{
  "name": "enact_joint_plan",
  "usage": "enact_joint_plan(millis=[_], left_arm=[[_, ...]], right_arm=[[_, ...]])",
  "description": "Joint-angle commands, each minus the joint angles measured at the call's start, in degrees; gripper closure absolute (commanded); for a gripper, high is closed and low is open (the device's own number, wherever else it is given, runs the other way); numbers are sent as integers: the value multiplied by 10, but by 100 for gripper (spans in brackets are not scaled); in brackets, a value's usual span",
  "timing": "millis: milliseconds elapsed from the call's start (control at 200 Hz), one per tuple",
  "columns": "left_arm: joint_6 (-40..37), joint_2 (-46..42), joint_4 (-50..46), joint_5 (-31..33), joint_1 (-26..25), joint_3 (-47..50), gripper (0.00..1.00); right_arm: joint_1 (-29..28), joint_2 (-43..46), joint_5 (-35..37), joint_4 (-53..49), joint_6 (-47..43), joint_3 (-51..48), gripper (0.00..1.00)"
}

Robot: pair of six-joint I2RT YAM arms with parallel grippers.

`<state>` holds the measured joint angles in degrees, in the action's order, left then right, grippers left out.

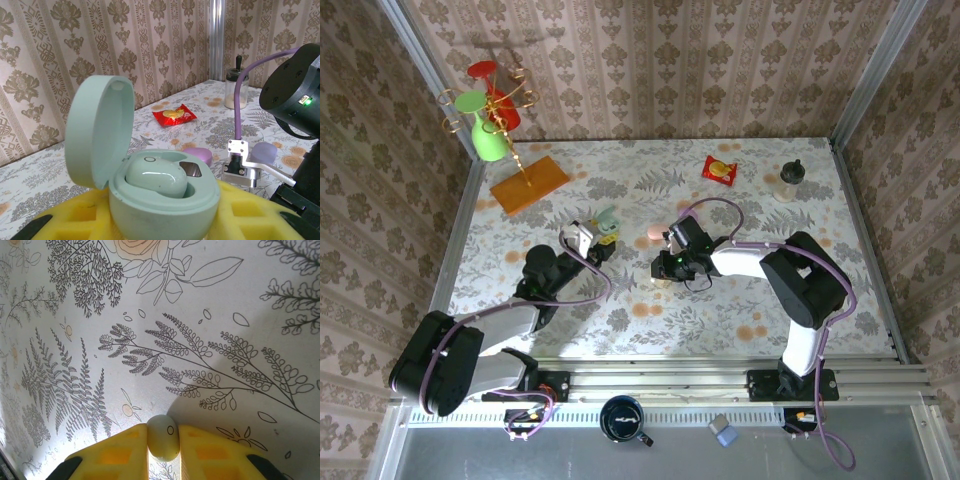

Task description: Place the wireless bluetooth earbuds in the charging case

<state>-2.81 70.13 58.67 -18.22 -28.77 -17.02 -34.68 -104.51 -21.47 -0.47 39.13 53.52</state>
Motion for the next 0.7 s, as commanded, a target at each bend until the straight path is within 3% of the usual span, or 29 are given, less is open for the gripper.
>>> enact_joint_plan(millis=[0, 205, 430, 695], left_arm=[[-4, -9, 9, -12, 3, -13, 63], [-16, -8, -48, -65, 3, -29, 63], [-15, -13, -88, -120, 0, -35, 63], [-29, -9, -129, -196, -27, -43, 63]], right_arm=[[-5, 16, 28, -26, -18, -5, 79], [-5, 100, 98, -1, -82, -38, 80], [-5, 237, 155, -13, -220, -65, 82], [-8, 361, 98, -50, -356, -44, 82]])
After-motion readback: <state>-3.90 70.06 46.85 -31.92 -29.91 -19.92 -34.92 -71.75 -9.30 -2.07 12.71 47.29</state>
